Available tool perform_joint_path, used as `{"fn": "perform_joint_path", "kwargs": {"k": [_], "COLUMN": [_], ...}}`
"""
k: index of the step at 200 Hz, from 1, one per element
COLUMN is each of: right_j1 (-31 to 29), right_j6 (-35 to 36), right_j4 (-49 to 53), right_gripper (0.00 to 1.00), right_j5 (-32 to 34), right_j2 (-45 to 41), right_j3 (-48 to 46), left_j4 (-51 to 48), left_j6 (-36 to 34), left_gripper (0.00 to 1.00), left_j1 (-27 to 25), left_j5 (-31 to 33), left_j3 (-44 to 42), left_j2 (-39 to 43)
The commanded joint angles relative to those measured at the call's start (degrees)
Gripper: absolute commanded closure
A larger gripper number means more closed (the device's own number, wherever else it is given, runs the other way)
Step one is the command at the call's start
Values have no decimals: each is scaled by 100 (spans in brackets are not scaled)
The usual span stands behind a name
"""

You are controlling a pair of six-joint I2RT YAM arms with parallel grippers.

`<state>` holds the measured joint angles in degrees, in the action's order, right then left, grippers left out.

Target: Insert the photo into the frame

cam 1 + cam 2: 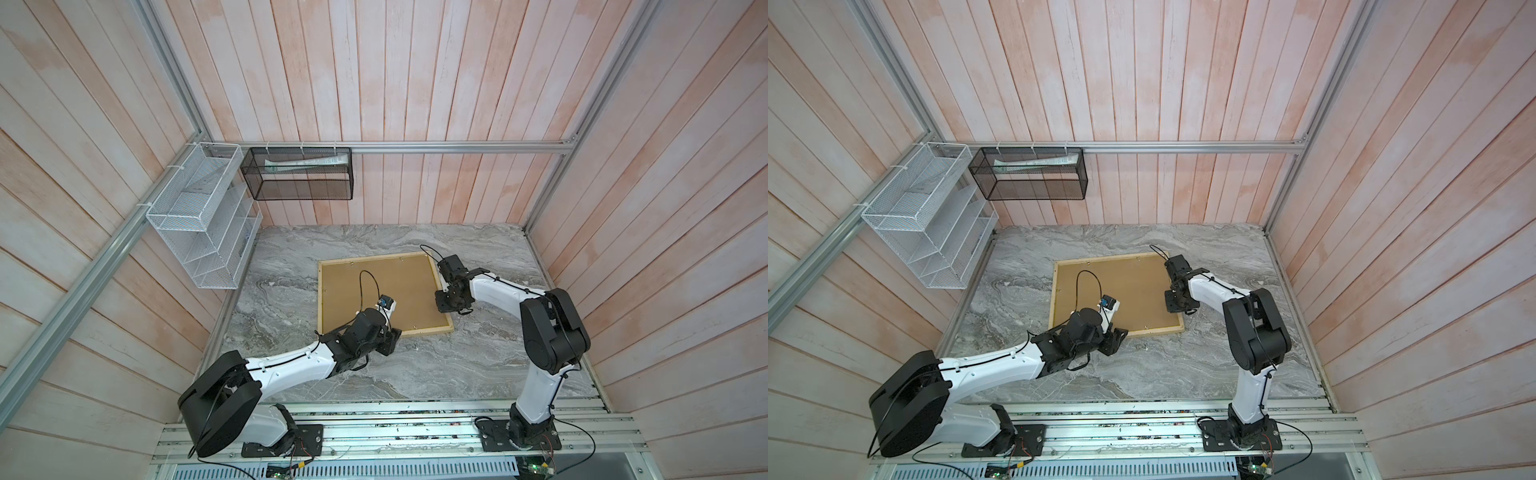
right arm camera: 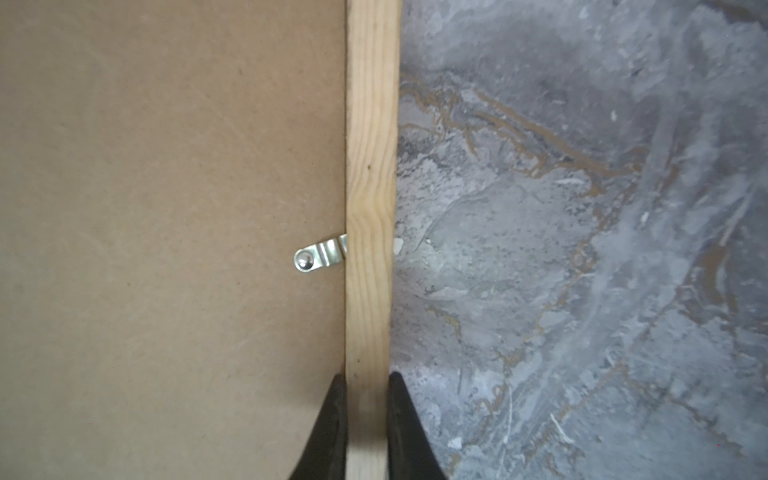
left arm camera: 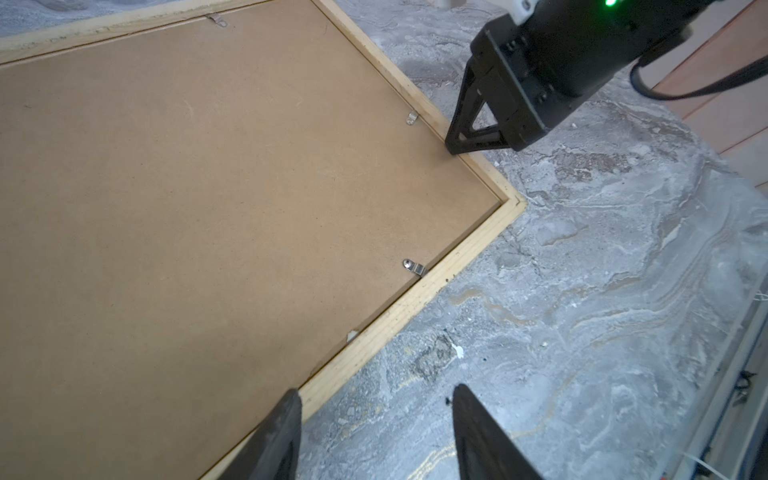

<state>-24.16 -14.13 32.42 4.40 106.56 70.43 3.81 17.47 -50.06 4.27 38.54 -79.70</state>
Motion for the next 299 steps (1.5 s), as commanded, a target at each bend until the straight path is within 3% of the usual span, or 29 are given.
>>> {"fn": "perform_joint_path", "kwargs": {"k": [1, 18, 53, 83, 170, 299], "right_j1": [66, 70, 70, 69, 78, 78], "right_j6": [240, 266, 297, 336, 279, 216], "right_j4": [350, 417, 563, 686, 888, 925], "right_gripper": [100, 100, 100, 100, 100, 100], "right_j5": [401, 404, 467, 504, 636, 608], "right_j2": [-249, -384, -702, -1049, -1651, -1919], "right_j3": [270, 370, 578, 667, 779, 686], "left_j4": [219, 335, 988, 1129, 1247, 3574], "left_j6": [-232, -435, -1128, -1548, -2768, -4659], "left_gripper": [41, 40, 40, 41, 41, 42], "left_j1": [-201, -416, -1555, -1964, -2016, -1938], "left_j5": [180, 617, 2014, 2907, 3399, 4800], "left_j3": [-113, -212, -509, -430, 97, 283], "left_j2": [156, 319, 432, 209, -788, -2447]}}
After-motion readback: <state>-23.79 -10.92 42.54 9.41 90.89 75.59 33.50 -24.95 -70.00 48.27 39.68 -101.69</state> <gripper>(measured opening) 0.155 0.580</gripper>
